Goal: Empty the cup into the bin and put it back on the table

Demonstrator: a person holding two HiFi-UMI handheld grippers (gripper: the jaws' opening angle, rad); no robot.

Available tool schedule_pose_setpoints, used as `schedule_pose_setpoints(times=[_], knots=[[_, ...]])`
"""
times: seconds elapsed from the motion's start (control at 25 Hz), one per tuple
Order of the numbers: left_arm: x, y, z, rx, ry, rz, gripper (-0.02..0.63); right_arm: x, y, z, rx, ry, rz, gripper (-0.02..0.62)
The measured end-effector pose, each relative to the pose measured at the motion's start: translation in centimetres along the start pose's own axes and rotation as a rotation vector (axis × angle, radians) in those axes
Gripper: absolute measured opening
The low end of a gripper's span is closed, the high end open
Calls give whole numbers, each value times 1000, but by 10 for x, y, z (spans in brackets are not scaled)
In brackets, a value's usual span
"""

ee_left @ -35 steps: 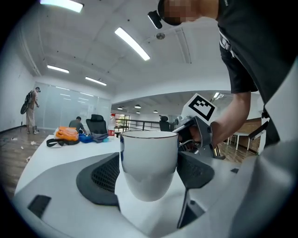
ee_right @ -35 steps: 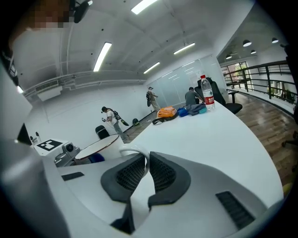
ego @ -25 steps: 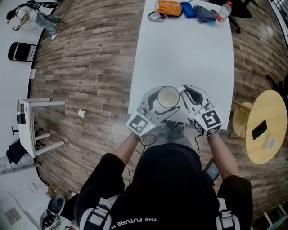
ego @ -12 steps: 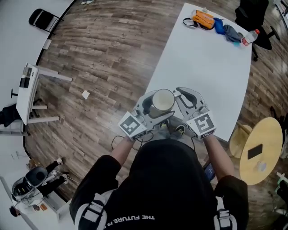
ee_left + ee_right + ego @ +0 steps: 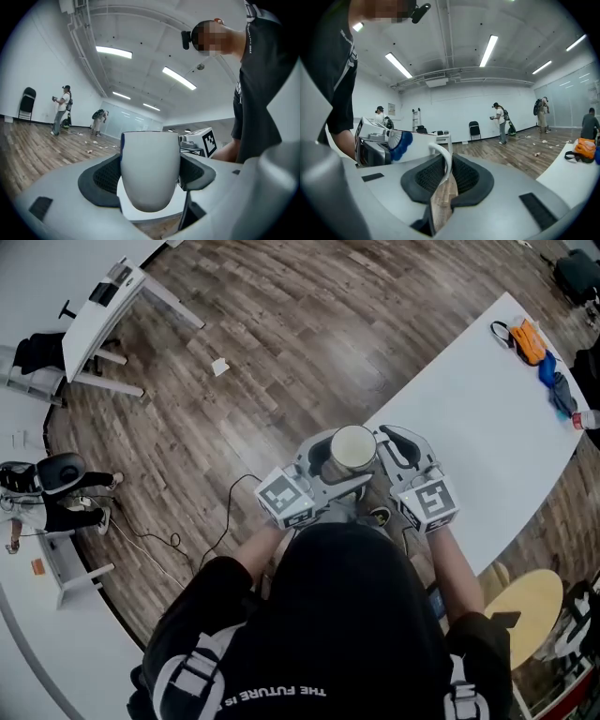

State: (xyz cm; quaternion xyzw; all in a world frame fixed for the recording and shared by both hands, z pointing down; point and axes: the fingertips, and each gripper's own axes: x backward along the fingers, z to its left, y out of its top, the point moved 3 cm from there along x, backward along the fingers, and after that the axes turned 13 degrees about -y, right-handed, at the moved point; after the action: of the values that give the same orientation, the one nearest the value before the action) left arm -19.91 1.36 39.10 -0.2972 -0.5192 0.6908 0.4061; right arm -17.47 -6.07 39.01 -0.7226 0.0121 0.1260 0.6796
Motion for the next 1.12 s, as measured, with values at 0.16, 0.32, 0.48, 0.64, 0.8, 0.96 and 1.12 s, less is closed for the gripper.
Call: schedule_pose_setpoints(times=[0.16, 0.32, 0.48, 0.64, 0.8, 0.96, 1.12], knots=[[37, -4, 11, 54, 101, -49, 371, -30, -4, 30, 3, 66, 52, 49], [62, -15, 22, 118, 135, -43, 371, -51, -15, 50, 15, 84, 115, 49], [83, -37, 30, 244, 168, -51, 371, -68, -37, 68, 33, 121, 224, 49], [101, -59, 35, 323, 181, -56, 371, -79, -59, 85, 39, 130, 314, 49], [115, -75, 41, 369, 181, -78, 371, -90, -75, 96, 35, 132, 385, 49], [121, -99, 49, 424, 190, -78, 371, -99, -100, 100, 37, 129, 489, 48], [128, -127, 58, 559, 213, -90, 371, -106, -137, 104, -58, 146, 665, 48]])
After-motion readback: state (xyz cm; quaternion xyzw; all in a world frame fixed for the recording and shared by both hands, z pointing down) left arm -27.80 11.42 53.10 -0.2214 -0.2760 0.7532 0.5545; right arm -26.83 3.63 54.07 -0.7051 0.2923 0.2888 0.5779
